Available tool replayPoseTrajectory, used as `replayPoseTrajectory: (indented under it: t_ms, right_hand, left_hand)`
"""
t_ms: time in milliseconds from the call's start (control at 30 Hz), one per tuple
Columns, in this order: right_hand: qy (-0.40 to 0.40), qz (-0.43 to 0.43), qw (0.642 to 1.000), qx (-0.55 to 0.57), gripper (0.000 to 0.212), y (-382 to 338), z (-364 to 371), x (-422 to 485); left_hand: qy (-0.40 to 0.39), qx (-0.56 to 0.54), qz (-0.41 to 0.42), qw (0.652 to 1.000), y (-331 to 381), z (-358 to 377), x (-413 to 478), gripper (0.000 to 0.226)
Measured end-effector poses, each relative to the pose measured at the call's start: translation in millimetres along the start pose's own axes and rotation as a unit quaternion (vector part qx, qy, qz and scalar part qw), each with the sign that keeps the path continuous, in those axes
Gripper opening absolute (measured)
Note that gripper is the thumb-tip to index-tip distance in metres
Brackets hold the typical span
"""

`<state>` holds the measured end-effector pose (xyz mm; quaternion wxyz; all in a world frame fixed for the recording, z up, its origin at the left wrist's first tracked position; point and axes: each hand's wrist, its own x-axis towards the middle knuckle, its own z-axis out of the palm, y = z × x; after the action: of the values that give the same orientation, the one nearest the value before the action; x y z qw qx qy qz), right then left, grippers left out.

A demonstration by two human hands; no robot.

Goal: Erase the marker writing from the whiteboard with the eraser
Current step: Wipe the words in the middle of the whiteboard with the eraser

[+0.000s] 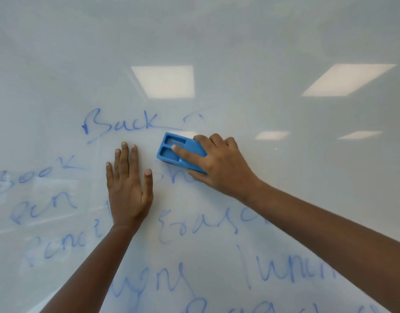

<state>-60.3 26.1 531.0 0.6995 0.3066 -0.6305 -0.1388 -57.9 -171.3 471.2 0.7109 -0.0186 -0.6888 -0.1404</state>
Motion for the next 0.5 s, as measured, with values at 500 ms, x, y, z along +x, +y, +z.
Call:
replayPoseTrajectory:
  t_ms: [500]
  right_hand:
    - [-0.002, 0.031, 0.998, 0.06, 0.055, -15.3, 2.7, -14.2]
  left_hand:
    - [0.031, -0.071, -0.026, 0.997, -1.5, 4.0, 0.3, 0.053]
